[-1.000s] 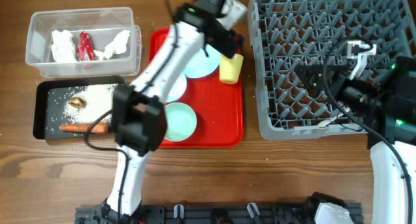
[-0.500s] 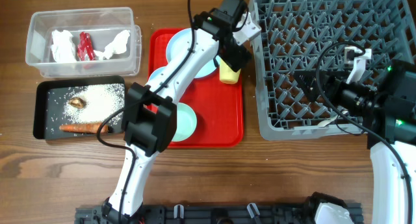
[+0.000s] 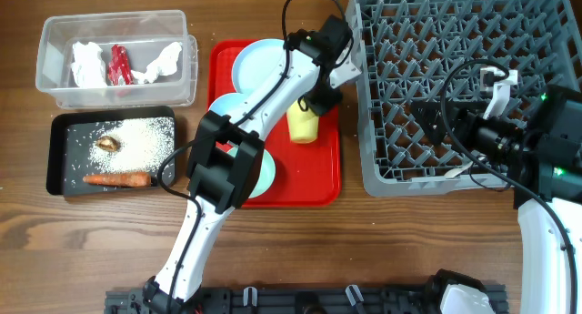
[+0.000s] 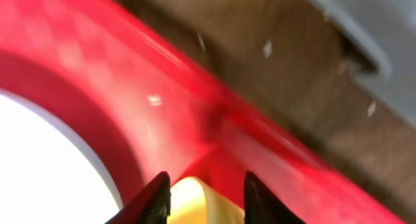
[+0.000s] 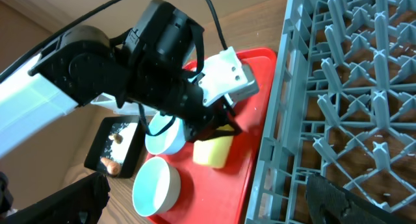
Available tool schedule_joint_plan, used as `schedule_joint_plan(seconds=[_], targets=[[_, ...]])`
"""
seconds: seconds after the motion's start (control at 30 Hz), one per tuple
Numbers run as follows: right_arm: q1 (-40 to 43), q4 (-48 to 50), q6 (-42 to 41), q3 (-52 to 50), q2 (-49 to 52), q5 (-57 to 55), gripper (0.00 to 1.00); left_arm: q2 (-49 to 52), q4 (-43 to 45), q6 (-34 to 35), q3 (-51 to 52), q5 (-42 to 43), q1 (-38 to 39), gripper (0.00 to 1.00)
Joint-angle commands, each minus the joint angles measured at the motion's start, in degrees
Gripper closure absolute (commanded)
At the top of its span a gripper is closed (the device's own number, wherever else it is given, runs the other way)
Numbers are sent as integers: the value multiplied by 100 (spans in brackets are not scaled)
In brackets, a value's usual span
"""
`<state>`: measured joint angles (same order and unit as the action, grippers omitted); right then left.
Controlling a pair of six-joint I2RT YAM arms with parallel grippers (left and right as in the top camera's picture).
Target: Sort waste into correct bins and load items into the dishwasher rack
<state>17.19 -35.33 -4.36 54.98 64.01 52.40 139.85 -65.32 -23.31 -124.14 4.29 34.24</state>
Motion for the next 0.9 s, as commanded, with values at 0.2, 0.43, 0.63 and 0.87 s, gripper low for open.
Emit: schedule_joint_plan(seconds=[0.2,0.43,0.63,0.87], targets=[[13,15,138,4,-48,-35,0,-238,-1309,470,-619,-35,-122,61],[13,9,136,4,-48,-33,0,-225,-2535,400,-916,-50,-234,55],[13,9,138,4,-48,-35,0,-203,-2365,396,-905,-291,-367,43],[13,7,118,4,-48,-31,0,-129,-2100,2,-872,-223,-389,37]])
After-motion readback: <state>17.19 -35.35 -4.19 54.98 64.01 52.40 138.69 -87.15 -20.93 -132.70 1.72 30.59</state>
